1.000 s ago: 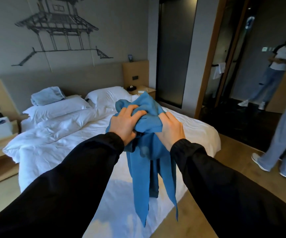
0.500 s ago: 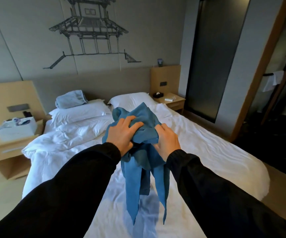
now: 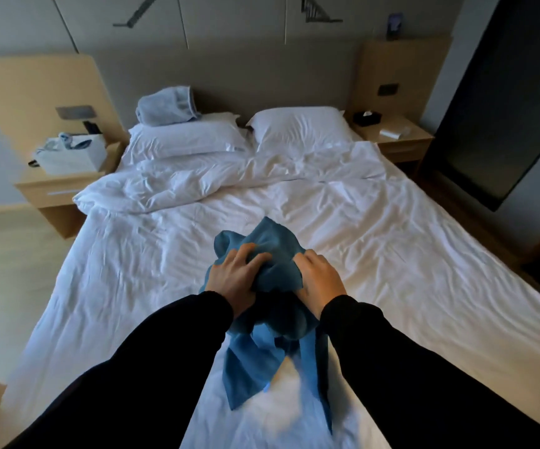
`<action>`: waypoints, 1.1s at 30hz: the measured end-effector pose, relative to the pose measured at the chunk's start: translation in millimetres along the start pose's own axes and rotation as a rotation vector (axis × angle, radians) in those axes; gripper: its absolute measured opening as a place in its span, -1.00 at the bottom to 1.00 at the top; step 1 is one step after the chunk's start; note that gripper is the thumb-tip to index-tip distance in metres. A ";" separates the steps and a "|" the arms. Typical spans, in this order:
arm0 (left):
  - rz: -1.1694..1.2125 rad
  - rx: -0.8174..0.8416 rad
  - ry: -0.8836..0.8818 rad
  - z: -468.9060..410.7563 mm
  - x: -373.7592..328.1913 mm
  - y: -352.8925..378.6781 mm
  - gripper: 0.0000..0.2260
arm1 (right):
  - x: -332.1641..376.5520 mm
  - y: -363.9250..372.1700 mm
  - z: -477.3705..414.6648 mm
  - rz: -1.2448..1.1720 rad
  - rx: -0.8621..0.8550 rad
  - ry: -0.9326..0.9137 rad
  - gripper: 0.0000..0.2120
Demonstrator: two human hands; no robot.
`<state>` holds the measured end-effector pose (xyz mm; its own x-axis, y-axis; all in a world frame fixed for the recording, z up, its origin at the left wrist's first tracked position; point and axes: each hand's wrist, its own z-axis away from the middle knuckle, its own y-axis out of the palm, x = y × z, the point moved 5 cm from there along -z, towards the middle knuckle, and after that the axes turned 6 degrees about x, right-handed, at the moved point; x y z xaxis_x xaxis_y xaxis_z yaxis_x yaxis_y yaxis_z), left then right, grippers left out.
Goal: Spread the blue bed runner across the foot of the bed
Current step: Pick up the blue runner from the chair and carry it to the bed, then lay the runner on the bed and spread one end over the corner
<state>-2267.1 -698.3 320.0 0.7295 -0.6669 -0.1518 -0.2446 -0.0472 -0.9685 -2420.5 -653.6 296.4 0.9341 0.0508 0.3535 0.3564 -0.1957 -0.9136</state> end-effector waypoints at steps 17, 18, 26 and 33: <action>0.177 0.340 -0.112 -71.0 -23.2 152.5 -0.46 | -143.9 71.4 -10.5 0.165 0.295 0.136 -0.27; 0.185 0.357 -0.119 -74.4 -29.6 161.8 -0.46 | -155.5 72.3 -9.9 0.202 0.303 0.131 -0.31; 0.285 0.439 -0.089 -131.7 -111.0 245.2 -0.52 | -288.4 77.3 6.1 0.291 0.371 0.175 -0.53; 0.339 0.568 -0.073 -161.9 -180.4 340.8 -0.51 | -410.9 109.1 29.5 0.352 0.486 0.288 -0.49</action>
<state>-2585.5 -714.4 49.4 0.7177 -0.5225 -0.4603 -0.1087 0.5689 -0.8152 -2764.7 -667.0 45.5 0.9772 -0.2121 -0.0048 0.0635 0.3143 -0.9472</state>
